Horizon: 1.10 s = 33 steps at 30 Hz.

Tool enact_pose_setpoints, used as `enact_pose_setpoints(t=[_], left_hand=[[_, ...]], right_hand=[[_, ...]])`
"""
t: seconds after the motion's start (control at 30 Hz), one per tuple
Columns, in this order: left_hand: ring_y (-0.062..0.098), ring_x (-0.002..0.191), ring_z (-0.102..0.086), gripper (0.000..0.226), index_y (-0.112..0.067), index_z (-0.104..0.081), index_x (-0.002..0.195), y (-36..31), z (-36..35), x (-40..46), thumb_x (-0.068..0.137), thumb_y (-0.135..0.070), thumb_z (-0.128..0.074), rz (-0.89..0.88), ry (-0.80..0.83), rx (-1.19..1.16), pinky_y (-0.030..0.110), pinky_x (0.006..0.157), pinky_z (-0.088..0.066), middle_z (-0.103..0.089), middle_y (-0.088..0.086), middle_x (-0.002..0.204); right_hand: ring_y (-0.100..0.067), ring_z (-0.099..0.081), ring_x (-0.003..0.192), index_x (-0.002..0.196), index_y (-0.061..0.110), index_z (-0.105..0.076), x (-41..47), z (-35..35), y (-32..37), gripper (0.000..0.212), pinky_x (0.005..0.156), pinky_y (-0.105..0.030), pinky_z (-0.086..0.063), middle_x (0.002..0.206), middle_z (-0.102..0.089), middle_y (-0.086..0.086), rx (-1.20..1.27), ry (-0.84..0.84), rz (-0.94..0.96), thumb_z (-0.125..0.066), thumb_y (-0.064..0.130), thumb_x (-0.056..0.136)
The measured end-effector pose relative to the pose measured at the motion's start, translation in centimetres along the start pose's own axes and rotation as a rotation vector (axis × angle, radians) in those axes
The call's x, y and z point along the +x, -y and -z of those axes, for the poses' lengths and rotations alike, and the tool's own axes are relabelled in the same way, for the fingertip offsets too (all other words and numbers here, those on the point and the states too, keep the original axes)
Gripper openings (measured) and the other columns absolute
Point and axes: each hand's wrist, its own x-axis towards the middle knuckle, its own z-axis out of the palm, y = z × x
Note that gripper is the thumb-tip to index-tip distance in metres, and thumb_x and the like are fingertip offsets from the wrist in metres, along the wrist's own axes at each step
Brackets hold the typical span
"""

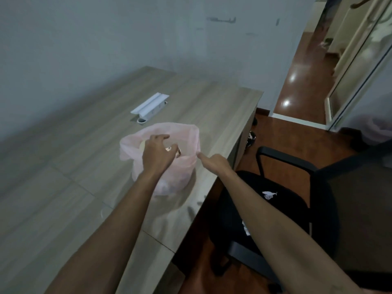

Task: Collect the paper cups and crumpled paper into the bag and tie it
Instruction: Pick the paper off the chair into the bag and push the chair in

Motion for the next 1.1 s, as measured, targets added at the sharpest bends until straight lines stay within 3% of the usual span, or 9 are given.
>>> enact_pose_setpoints(t=[0.07, 0.2, 0.27, 0.37, 0.47, 0.57, 0.8, 1.0, 1.1], left_hand=[[0.030, 0.126, -0.046, 0.046, -0.015, -0.065, 0.123, 1.4, 0.7, 2.3, 0.082, -0.035, -0.067, 0.001, -0.012, 0.058, 0.037, 0.102, -0.039, -0.058, 0.011, 0.129], [0.034, 0.129, -0.040, 0.053, -0.010, -0.063, 0.126, 3.8, 1.3, 6.6, 0.080, -0.036, -0.069, -0.032, -0.017, 0.238, 0.040, 0.107, -0.032, -0.054, 0.016, 0.133], [0.036, 0.130, -0.039, 0.058, -0.010, -0.060, 0.129, 4.5, 1.4, 8.9, 0.079, -0.038, -0.071, -0.009, 0.013, 0.383, 0.042, 0.108, -0.032, -0.052, 0.019, 0.135], [0.039, 0.128, -0.043, 0.066, -0.010, -0.050, 0.133, 5.2, 1.5, 11.6, 0.080, -0.043, -0.071, 0.213, 0.145, 0.541, 0.045, 0.103, -0.037, -0.051, 0.021, 0.135], [0.039, 0.120, -0.054, 0.061, -0.007, -0.049, 0.130, 6.1, 1.5, 12.8, 0.081, -0.034, -0.071, 0.422, 0.243, 0.497, 0.044, 0.093, -0.044, -0.056, 0.020, 0.131], [0.038, 0.104, -0.064, 0.033, -0.005, -0.067, 0.113, 6.2, 1.3, 13.0, 0.083, -0.019, -0.065, 0.433, 0.224, 0.458, 0.039, 0.080, -0.049, -0.066, 0.019, 0.114], [0.040, 0.110, -0.059, 0.027, -0.011, -0.068, 0.111, 1.9, 0.5, 12.8, 0.090, -0.020, -0.054, 0.382, -0.137, 0.186, 0.040, 0.088, -0.047, -0.067, 0.019, 0.116], [0.037, 0.097, -0.063, 0.032, -0.009, -0.069, 0.100, 1.8, -2.3, 12.5, 0.083, -0.034, -0.060, 0.434, 0.108, 0.324, 0.037, 0.078, -0.048, -0.069, 0.017, 0.107], [0.037, 0.103, -0.060, 0.050, -0.008, -0.058, 0.113, 1.0, -4.1, 12.4, 0.076, -0.038, -0.072, 0.418, 0.158, 0.317, 0.039, 0.077, -0.047, -0.064, 0.017, 0.115]], right_hand=[[-0.035, -0.057, 0.119, 0.123, 0.002, -0.062, 0.9, -2.0, 0.9, 0.093, 0.092, -0.036, -0.045, 0.132, -0.060, -0.017, 0.038, 0.034, -0.079, -0.045, 0.080, 0.076], [-0.037, -0.059, 0.115, 0.128, 0.004, -0.058, 1.7, -4.5, 2.2, 0.100, 0.093, -0.046, -0.052, 0.131, -0.059, -0.015, 0.172, 0.033, -0.202, -0.053, 0.082, 0.066], [-0.036, -0.060, 0.114, 0.128, 0.004, -0.057, 2.5, -5.1, 2.4, 0.088, 0.093, -0.047, -0.053, 0.130, -0.060, -0.015, 0.187, 0.021, -0.221, -0.061, 0.071, 0.070], [-0.033, -0.062, 0.106, 0.123, 0.004, -0.059, 4.0, -5.2, 2.4, 0.057, 0.087, -0.043, -0.056, 0.122, -0.064, -0.013, 0.200, 0.005, -0.207, -0.065, 0.040, 0.080], [-0.031, -0.066, 0.089, 0.095, 0.007, -0.066, 5.5, -4.3, 2.1, 0.035, 0.067, -0.032, -0.054, 0.099, -0.069, -0.011, 0.207, -0.049, -0.169, -0.060, 0.038, 0.080], [-0.025, -0.058, 0.069, 0.060, 0.016, -0.051, 7.0, -2.2, 2.1, 0.029, 0.055, -0.027, -0.040, 0.066, -0.057, -0.002, 0.228, -0.145, -0.066, -0.058, 0.032, 0.084], [-0.012, -0.044, 0.054, 0.062, 0.017, -0.045, 9.8, 3.6, 2.9, 0.028, 0.048, -0.027, -0.031, 0.060, -0.047, 0.004, 0.293, -0.307, 0.093, -0.058, 0.028, 0.084], [-0.016, -0.052, 0.058, 0.053, 0.017, -0.046, 11.0, 4.5, -0.8, 0.031, 0.056, -0.027, -0.038, 0.053, -0.050, 0.006, 0.319, -0.287, 0.052, -0.060, 0.032, 0.075], [-0.015, -0.055, 0.060, 0.052, 0.015, -0.051, 11.3, 4.3, -2.6, 0.030, 0.060, -0.027, -0.043, 0.052, -0.053, 0.006, 0.340, -0.251, 0.048, -0.062, 0.031, 0.075]])
